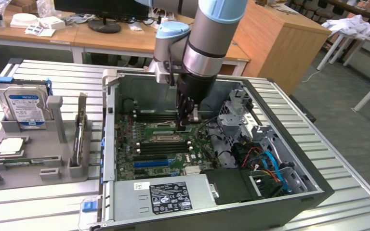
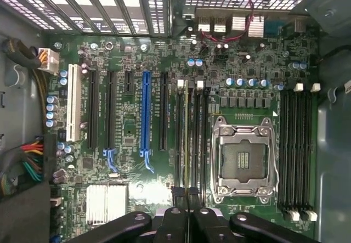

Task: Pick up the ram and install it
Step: 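Insert the ram into the slot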

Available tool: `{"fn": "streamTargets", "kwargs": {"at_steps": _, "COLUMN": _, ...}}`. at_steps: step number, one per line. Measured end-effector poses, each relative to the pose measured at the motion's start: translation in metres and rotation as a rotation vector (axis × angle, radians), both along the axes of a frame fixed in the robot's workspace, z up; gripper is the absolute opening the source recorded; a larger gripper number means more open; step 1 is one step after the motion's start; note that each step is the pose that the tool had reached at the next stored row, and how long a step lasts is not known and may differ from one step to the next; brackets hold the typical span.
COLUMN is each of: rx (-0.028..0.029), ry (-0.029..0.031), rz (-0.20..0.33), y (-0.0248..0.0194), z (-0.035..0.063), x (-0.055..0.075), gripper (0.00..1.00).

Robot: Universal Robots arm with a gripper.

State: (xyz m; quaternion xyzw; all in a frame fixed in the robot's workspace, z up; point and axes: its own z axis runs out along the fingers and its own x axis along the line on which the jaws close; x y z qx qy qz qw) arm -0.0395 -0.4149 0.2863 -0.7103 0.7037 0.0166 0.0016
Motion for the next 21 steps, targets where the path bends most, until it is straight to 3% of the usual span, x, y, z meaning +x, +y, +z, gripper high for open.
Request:
{"fn": "streamTargets", "kwargs": {"at_steps": 13, "rx": 0.0000, "ry": -0.0001, "rz": 0.000, "y": 0.0000, "z": -0.0132, "x": 0.000, "gripper": 0.12}}
{"fn": "streamTargets", "kwargs": {"at_steps": 21, "rx": 0.0001, "ry": -0.0001, "rz": 0.000, "y": 0.0000, "z": -0.0140, "x": -0.001, "gripper": 0.12}}
